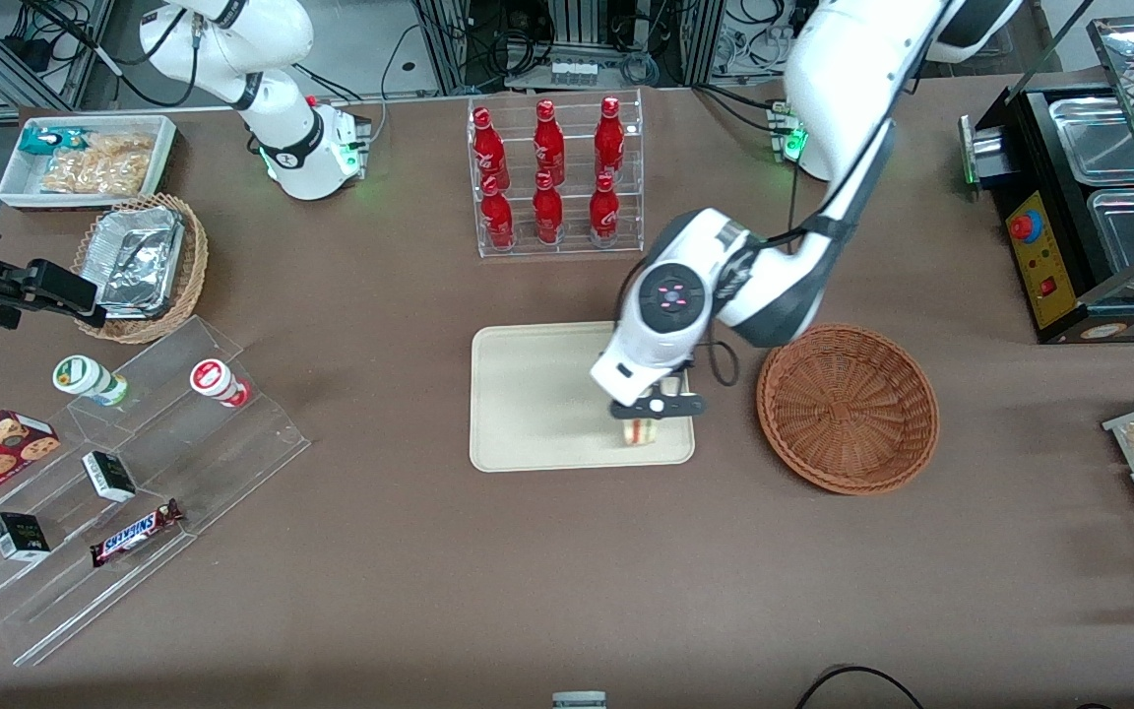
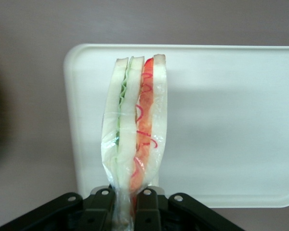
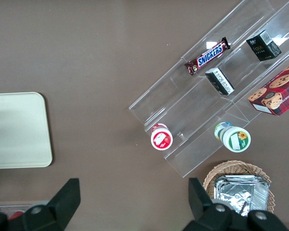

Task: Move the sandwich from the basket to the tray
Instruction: 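Lower the sandwich onto the tray and open the left gripper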

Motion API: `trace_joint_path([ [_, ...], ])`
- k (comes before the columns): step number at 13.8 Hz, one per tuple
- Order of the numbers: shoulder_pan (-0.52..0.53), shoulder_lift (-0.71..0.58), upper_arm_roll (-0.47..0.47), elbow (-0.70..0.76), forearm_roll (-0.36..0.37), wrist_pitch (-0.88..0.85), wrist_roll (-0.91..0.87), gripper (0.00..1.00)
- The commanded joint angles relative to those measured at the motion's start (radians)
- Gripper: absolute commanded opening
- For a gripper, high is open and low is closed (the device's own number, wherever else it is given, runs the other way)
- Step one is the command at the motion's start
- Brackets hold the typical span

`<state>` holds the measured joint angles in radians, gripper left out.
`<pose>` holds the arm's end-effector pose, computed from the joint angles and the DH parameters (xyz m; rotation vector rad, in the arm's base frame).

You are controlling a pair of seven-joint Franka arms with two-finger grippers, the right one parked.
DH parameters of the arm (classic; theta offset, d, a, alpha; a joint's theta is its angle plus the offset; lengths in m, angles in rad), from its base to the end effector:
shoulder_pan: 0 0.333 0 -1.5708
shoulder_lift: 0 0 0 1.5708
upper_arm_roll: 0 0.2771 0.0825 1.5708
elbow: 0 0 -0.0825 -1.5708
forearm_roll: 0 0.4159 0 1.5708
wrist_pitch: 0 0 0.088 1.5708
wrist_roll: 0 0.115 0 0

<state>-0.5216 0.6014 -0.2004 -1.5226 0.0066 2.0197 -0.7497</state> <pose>0.5340 -0.4502 0.2500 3.1144 0.0835 -0.2210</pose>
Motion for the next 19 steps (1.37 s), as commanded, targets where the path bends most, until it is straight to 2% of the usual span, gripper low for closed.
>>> trace_joint_path([
  [1, -0.082, 0.142, 0.016, 0.178, 0.012, -0.021, -0.092, 0.00],
  [3, -0.107, 0.193, 0.016, 0.217, 0.055, -0.015, -0.103, 0.00],
  [6, -0.126, 0.210, 0.016, 0.208, 0.075, 0.025, -0.126, 0.01],
  [7, -0.124, 0.216, 0.015, 0.206, 0.073, 0.027, -0.128, 0.05],
  [8, -0.124, 0.222, 0.015, 0.205, 0.067, 0.027, -0.132, 0.14],
  [9, -0.124, 0.221, 0.015, 0.206, 0.067, 0.027, -0.126, 0.41],
  [10, -0.121, 0.213, 0.015, 0.206, 0.070, 0.019, -0.119, 0.92],
  [11, -0.117, 0.203, 0.015, 0.206, 0.064, 0.017, -0.129, 1.00],
  [15, -0.112, 0.098, 0.021, 0.206, 0.078, -0.061, -0.122, 1.00],
  [19, -0.020, -0.001, 0.039, 0.174, 0.076, -0.196, -0.112, 1.00],
])
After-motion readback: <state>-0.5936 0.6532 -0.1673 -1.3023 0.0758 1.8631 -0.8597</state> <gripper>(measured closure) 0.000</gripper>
